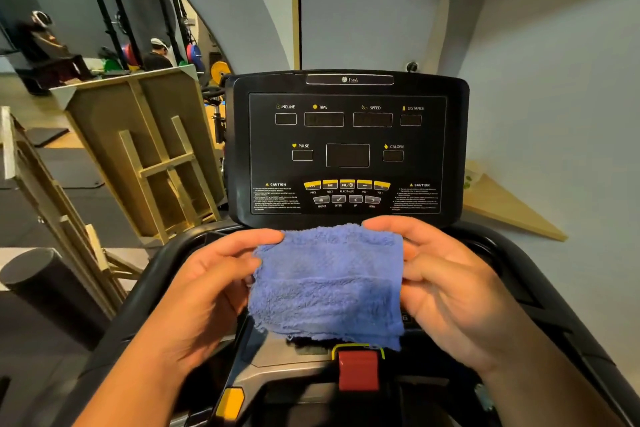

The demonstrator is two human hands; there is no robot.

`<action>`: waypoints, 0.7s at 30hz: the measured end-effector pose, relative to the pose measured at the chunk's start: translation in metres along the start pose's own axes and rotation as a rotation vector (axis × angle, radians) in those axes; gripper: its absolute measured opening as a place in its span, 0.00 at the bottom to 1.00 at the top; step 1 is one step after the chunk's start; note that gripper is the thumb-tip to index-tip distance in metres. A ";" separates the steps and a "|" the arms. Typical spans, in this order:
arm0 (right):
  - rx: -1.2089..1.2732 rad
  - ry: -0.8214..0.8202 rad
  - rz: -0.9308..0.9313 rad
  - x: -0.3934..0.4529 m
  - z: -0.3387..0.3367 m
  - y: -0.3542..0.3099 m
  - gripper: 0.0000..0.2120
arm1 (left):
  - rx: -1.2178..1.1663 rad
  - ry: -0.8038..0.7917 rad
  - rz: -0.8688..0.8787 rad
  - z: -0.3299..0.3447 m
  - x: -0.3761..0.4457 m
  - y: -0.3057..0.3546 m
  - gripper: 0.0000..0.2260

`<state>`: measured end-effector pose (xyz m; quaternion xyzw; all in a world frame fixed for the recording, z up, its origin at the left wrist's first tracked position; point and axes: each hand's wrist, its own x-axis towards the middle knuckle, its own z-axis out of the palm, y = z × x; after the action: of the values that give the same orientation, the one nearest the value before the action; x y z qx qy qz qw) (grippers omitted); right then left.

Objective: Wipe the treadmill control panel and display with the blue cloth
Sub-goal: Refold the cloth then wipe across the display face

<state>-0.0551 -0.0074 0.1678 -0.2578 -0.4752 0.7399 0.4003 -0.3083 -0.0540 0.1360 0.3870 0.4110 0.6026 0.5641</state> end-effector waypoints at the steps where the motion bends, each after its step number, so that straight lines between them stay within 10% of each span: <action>1: -0.036 0.006 -0.007 -0.001 0.002 -0.001 0.24 | 0.000 -0.011 0.004 0.000 -0.001 0.001 0.28; 9: -0.225 0.070 -0.115 -0.002 0.008 -0.003 0.09 | 0.098 -0.026 0.030 -0.003 -0.009 0.007 0.14; 21: -0.098 0.058 -0.107 0.010 0.016 -0.005 0.08 | 0.155 -0.005 0.097 0.004 -0.007 0.011 0.24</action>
<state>-0.0708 -0.0057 0.1786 -0.2727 -0.5120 0.6856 0.4398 -0.3078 -0.0612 0.1475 0.4504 0.4356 0.5946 0.5038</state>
